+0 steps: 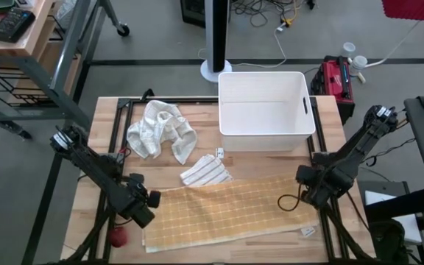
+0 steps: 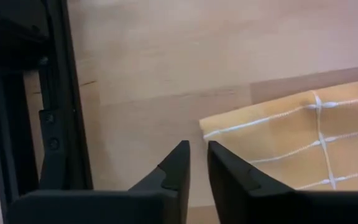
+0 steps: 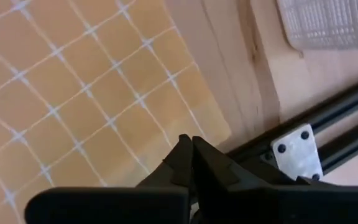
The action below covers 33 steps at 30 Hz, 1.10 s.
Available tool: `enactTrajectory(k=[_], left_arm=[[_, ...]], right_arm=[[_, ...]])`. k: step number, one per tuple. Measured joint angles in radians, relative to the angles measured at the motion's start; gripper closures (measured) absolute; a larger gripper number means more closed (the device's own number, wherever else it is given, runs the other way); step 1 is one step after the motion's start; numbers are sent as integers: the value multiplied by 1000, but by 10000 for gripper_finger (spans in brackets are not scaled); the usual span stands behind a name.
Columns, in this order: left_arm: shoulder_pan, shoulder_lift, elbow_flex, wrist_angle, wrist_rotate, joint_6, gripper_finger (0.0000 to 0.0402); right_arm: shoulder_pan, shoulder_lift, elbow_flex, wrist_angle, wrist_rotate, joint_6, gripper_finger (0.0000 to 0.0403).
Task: Fold towel
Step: Fold the yellow squared towel
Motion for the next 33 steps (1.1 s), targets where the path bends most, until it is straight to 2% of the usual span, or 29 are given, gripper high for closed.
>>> enactTrajectory(k=[8, 13, 22, 26, 33], left_arm=[[0, 5, -34, 27, -2, -13, 291], [0, -5, -89, 157, -30, -13, 272], [8, -5, -151, 255, -18, -16, 254], [8, -5, -151, 285, -47, -12, 251], [7, -6, -154, 296, -74, 14, 282]], right_arm=[[-57, 4, -45, 11, -15, 4, 379], [-74, 9, -45, 46, -29, -36, 367], [-76, 9, -46, 50, -29, -50, 347], [-76, 9, -46, 51, -29, -51, 343], [-76, 9, -46, 56, -29, -63, 352]])
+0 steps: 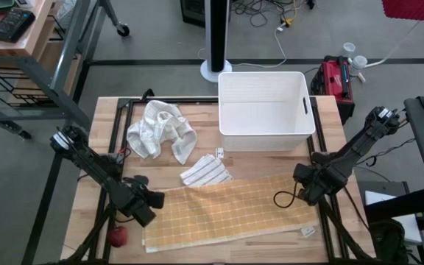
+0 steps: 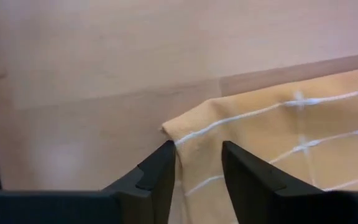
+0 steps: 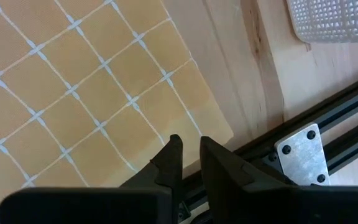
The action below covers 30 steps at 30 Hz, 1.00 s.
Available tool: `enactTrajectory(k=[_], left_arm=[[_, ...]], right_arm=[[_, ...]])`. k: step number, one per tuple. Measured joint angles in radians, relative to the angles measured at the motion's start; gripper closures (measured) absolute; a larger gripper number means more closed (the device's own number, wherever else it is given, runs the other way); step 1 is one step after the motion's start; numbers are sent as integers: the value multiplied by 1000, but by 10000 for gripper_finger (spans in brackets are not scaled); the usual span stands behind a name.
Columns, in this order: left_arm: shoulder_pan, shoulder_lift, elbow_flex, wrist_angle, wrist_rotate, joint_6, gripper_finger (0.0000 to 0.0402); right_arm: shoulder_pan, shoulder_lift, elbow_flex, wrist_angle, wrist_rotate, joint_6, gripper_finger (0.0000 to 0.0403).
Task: Fold towel
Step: Fold the yellow squared towel
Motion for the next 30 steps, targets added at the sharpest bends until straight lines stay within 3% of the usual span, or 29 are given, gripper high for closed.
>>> enactTrajectory(k=[7, 13, 19, 30], left_arm=[[-1, 0, 3, 14, -74, 58, 390], [-1, -10, 4, -15, -86, 53, 399], [-4, -89, 18, -49, -211, 70, 400], [-2, -259, 16, -207, -339, 62, 401]], right_arm=[[0, 0, 0, 20, 15, -35, 350], [0, 0, 0, 100, 26, -78, 354], [0, 0, 0, 137, 26, -110, 372], [0, 0, 0, 138, 26, -127, 385]])
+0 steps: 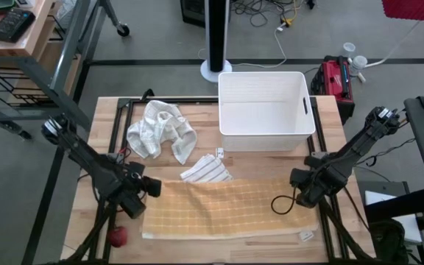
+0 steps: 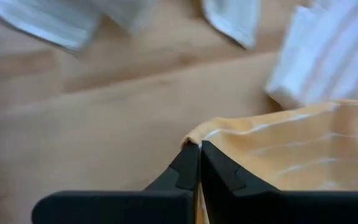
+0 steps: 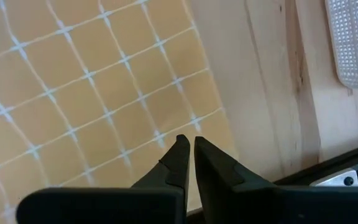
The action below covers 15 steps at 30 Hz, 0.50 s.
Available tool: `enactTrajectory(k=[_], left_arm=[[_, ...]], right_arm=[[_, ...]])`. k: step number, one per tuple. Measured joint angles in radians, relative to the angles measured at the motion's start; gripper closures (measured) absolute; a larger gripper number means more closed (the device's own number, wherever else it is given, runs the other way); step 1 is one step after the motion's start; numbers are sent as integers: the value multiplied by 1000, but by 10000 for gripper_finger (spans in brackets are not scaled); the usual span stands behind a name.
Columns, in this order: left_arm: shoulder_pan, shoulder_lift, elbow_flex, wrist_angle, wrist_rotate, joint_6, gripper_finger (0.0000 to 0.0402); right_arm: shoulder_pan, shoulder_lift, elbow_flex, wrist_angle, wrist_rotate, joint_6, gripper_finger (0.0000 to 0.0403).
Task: Fold towel
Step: Fold the yellow squared towel
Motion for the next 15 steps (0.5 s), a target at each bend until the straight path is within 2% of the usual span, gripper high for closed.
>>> enactTrajectory(k=[4, 10, 15], left_arm=[[14, -7, -16, -64, 15, -52, 401], [52, 20, -101, -23, 58, -68, 401], [77, 42, -148, 19, 112, -63, 401]], right_arm=[[0, 0, 0, 4, 0, -7, 385], [0, 0, 0, 53, 0, -45, 385], [0, 2, 0, 184, -27, -83, 385]])
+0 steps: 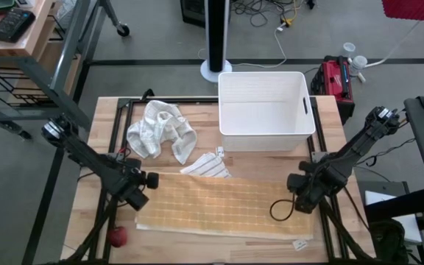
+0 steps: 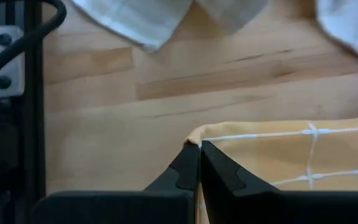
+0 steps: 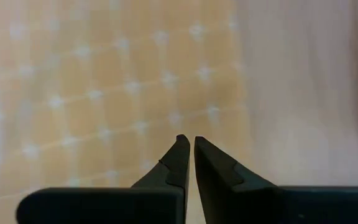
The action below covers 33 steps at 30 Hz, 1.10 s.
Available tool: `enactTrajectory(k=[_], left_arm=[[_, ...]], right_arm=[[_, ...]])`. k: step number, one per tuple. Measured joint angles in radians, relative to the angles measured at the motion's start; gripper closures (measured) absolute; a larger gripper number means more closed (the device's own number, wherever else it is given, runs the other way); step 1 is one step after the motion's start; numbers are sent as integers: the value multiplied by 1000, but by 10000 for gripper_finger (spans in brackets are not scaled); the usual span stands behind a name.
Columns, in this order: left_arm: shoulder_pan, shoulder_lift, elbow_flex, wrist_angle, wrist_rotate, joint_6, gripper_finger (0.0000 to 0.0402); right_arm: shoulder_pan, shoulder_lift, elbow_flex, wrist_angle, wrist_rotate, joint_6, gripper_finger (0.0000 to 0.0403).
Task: Fold towel
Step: Fold the yellow squared towel
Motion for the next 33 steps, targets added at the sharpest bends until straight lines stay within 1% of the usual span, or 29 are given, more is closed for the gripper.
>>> enactTrajectory(k=[3, 7, 9, 14, 19, 22, 24, 26, 29, 33], left_arm=[[2, 12, -2, 4, 90, 1, 401], [-4, 33, 7, -4, 261, 2, 401], [-11, 41, 12, -7, 285, 3, 401], [-18, 51, 57, -5, 245, 10, 401], [-19, 51, 125, -10, 223, 49, 395], [-20, 56, 177, 47, 134, 88, 392], [-20, 74, 210, 104, 51, 151, 395], [-19, 106, 239, 156, 3, 203, 399], [-18, 181, 273, 226, -23, 255, 399], [-19, 316, 327, 280, -27, 280, 398]], right_arm=[[-4, 12, -7, 126, 1, -35, 385], [-20, 62, -13, 291, 1, -80, 385], [-29, 106, -13, 336, 1, -102, 385], [-42, 230, -14, 317, -4, -106, 384], [-43, 346, -14, 270, -104, -106, 385], [-43, 386, -12, 231, -131, -105, 385], [-43, 391, -10, 203, -133, -91, 385], [-43, 387, -11, 182, -136, -80, 385], [-32, 344, -14, 164, -143, -58, 385], [-7, 264, -14, 166, -161, -18, 385]])
